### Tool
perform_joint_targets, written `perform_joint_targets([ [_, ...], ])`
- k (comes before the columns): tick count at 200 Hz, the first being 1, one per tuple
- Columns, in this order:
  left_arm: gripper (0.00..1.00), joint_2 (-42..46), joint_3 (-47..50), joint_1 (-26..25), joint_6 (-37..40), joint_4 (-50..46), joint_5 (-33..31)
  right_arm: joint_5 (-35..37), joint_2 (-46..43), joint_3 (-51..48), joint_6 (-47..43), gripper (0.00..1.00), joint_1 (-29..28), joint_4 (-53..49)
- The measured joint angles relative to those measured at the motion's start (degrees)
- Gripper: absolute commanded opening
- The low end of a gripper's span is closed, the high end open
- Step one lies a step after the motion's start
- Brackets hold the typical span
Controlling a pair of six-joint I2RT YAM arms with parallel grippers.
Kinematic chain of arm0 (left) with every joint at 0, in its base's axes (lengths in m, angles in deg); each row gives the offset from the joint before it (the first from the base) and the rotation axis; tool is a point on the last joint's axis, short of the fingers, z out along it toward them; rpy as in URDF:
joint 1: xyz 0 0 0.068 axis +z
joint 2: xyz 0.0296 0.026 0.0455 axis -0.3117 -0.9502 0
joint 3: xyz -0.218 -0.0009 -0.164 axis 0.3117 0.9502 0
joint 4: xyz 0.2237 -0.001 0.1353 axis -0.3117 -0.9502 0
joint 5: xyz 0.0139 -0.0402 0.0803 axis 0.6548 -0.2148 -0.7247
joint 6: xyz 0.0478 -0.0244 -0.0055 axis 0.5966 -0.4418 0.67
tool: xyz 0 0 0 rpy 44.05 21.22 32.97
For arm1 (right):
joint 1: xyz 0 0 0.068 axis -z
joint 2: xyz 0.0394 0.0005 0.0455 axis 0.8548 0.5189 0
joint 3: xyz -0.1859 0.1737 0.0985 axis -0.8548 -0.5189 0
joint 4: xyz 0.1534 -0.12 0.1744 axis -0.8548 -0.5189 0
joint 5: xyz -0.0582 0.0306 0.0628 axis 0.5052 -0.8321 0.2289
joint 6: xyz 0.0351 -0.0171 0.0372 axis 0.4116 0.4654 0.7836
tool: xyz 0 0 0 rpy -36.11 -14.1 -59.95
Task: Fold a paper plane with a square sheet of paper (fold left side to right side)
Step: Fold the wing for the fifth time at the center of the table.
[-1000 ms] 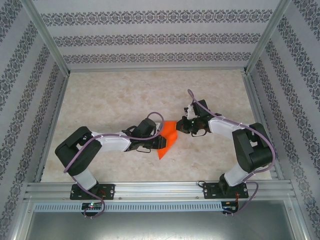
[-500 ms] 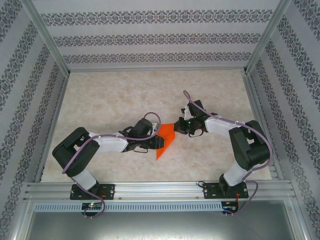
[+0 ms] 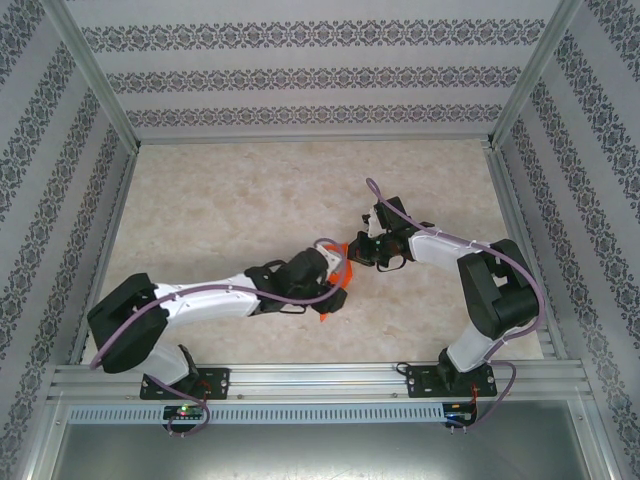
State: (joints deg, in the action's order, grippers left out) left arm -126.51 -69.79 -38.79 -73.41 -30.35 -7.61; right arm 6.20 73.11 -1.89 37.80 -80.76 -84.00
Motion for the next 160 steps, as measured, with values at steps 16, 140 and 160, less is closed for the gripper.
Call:
perform_joint_targets([
  [16, 0.59, -3.3, -3.0, -2.1, 0.6, -2.3, -3.4, 0.0, 0.1, 0.0, 0.0, 0.00, 0.0, -0.2],
  [140, 0.55, -21.3, -19.9, -9.1, -0.4, -21.8, -26.9, 0.0, 0.4, 0.0, 0.0, 0.00, 0.0, -0.2],
  [160, 0.50, -22.3, -20.7, -9.5, -1.0, -23.6, -29.7, 0.0, 0.4, 0.1, 0.0, 0.00, 0.0, -0.2],
])
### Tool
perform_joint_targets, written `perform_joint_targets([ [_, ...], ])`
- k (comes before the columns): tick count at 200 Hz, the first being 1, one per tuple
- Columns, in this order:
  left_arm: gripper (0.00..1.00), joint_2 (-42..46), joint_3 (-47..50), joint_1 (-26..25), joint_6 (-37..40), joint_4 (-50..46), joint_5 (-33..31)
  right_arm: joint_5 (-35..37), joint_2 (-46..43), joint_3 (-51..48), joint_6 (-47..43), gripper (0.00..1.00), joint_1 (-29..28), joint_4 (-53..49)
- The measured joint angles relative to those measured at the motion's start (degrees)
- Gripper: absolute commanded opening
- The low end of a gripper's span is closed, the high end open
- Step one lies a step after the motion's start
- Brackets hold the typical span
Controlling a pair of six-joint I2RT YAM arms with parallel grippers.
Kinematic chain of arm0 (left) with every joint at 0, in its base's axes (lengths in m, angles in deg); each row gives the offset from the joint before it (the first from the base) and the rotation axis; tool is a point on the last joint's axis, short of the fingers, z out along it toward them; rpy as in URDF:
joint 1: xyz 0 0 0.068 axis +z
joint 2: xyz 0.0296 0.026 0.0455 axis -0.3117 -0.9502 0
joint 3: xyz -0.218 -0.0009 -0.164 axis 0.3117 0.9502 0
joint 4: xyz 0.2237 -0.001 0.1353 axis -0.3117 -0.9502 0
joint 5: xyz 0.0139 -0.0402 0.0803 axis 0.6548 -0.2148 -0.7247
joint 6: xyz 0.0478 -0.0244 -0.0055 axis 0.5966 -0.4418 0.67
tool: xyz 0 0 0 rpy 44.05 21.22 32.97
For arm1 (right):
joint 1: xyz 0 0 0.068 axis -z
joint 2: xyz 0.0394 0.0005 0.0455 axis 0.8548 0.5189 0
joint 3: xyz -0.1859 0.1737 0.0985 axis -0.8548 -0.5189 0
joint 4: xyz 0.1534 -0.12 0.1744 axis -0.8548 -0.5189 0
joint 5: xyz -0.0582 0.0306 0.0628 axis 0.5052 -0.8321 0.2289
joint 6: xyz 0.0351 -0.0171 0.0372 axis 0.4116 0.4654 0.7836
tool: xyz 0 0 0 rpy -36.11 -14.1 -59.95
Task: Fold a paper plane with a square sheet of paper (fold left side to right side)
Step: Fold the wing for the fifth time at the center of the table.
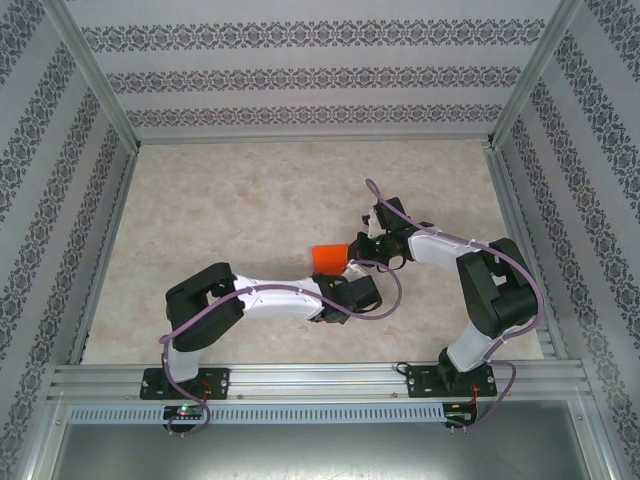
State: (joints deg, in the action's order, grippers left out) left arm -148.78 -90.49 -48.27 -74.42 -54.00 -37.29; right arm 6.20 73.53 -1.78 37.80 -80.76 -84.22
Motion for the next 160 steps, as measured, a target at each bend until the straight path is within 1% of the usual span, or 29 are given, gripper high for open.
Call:
perform_joint_targets([
  [50, 0.36, -0.7, -0.2, -1.1, -1.1, -2.2, -3.3, 0.0, 0.1, 0.1, 0.0, 0.00, 0.0, -0.1],
  [98, 0.26, -0.7, -0.2, -1.2, -1.2, -2.7, -3.8, 0.2, 0.3, 0.3, 0.0, 0.00, 0.0, -0.6],
  [121, 0.20, -0.7, -0.2, -1.5, -1.3, -2.7, -3.9, 0.3, 0.4, 0.6, 0.0, 0.00, 0.0, -0.8],
  [137, 0.13, -0.7, -0.2, -1.6, -1.3, -2.7, -3.9, 0.4, 0.4, 0.8, 0.0, 0.00, 0.0, -1.0],
  [145, 0.10, -0.7, -0.2, -1.6, -1.4, -2.7, -3.9, 0.4, 0.4, 0.9, 0.0, 0.04, 0.0, -1.0],
  [160, 0.07, -0.7, -0.2, -1.6, -1.5, -2.7, -3.9, 0.4, 0.4, 0.9, 0.1, 0.12, 0.0, -0.8],
])
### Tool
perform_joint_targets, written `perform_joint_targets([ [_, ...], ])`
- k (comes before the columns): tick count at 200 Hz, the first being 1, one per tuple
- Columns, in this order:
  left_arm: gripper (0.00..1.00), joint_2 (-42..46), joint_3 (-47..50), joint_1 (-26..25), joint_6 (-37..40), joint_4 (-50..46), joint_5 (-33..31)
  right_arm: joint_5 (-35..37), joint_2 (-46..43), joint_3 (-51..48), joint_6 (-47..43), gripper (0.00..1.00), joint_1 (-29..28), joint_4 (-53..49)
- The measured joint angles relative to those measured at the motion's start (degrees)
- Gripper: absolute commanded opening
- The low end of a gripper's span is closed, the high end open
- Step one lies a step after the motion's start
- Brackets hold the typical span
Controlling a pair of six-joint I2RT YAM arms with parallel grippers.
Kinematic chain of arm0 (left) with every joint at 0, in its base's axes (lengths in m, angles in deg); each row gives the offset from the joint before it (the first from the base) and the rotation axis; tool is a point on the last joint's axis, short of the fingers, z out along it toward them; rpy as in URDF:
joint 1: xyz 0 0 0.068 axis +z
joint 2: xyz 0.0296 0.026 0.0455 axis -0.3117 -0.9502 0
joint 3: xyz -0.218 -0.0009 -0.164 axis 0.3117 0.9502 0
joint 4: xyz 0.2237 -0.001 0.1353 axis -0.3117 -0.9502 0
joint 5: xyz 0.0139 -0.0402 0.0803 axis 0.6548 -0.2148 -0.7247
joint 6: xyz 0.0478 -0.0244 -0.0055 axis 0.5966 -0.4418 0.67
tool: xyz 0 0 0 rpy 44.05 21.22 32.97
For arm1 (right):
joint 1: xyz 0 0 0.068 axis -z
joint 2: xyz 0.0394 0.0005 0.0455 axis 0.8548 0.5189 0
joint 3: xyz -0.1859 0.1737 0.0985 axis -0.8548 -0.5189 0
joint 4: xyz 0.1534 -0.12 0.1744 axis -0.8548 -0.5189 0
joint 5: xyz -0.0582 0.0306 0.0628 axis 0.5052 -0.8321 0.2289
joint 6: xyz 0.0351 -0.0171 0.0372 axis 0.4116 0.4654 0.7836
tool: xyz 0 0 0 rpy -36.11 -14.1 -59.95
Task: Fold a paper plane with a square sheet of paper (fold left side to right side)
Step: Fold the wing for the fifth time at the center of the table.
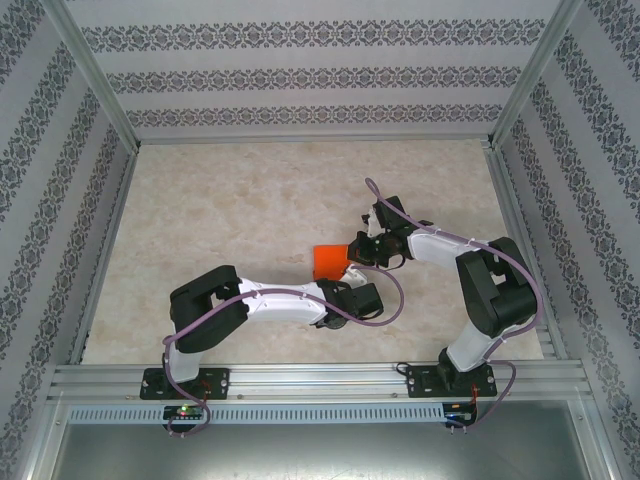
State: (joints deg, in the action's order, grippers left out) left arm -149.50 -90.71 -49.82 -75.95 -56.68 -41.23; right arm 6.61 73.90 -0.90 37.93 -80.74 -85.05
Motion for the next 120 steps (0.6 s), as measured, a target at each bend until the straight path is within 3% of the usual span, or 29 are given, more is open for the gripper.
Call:
perform_joint_targets([
  [33, 0.07, 0.0, 0.0, 0.0, 0.0, 0.0, 0.1, 0.7, -2.8, -0.5, 1.0, 0.36, 0.4, 2.2],
  [68, 0.05, 0.5, 1.0, 0.7, -0.1, 1.6, 2.1, 3.9, -15.2, -3.1, 0.7, 0.56, 3.8, 4.2],
  [120, 0.05, 8.3, 9.4, 6.3, -0.9, 10.4, 10.4, 7.1, -28.0, -10.8, -1.5, 0.67, 10.6, 4.8],
])
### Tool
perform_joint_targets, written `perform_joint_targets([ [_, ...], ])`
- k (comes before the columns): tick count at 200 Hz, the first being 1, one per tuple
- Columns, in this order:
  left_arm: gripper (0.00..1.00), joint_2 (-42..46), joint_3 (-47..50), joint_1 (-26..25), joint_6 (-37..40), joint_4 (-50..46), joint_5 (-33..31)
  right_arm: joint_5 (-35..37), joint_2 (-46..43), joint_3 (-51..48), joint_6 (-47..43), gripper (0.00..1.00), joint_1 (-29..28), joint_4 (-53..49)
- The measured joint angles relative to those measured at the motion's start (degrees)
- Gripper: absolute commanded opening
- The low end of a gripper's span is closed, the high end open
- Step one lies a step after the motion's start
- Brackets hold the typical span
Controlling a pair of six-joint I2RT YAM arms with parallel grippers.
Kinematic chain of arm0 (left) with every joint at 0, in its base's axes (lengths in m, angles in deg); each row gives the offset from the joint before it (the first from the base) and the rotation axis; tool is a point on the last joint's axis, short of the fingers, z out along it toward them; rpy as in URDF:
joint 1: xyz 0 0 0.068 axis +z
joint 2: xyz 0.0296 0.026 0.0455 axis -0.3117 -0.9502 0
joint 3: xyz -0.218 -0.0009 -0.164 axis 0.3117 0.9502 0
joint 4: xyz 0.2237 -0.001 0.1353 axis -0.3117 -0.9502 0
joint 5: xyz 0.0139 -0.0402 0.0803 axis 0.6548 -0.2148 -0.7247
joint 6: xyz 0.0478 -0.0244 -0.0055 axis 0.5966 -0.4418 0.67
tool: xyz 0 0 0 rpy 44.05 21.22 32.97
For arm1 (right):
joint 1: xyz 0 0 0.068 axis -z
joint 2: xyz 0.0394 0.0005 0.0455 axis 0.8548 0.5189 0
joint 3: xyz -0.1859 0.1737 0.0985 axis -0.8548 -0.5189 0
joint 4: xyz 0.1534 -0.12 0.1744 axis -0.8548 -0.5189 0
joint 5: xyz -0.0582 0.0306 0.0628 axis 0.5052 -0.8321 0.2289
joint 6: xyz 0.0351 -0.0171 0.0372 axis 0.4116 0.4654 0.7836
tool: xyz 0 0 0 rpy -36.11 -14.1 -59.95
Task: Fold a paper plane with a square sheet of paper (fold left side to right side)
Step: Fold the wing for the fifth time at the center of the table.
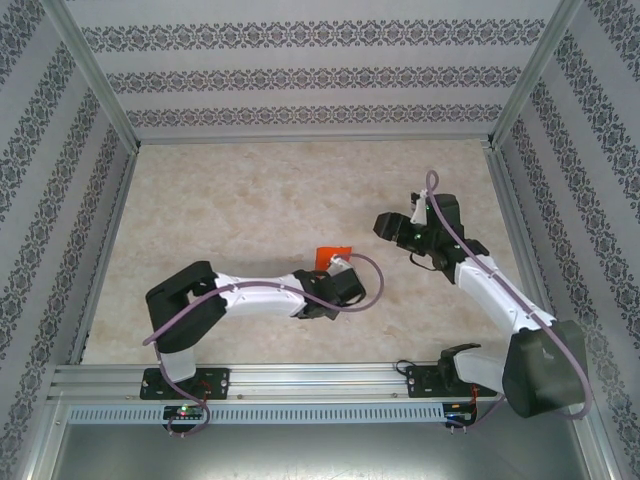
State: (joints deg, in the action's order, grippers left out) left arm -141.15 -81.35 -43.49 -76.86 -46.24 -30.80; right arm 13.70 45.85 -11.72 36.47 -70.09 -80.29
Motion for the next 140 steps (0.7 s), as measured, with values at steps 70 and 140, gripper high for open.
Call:
perform_joint_targets([
  [70, 0.05, 7.4, 13.0, 10.2, -5.3, 22.0, 18.6, -3.1, 0.1, -8.6, -0.8, 0.67, 0.3, 3.1],
  [140, 0.05, 6.3, 17.5, 12.6, -12.1, 36.9, 28.0, -4.8, 7.5, -9.9, 1.4, 0.64, -5.4, 10.9],
])
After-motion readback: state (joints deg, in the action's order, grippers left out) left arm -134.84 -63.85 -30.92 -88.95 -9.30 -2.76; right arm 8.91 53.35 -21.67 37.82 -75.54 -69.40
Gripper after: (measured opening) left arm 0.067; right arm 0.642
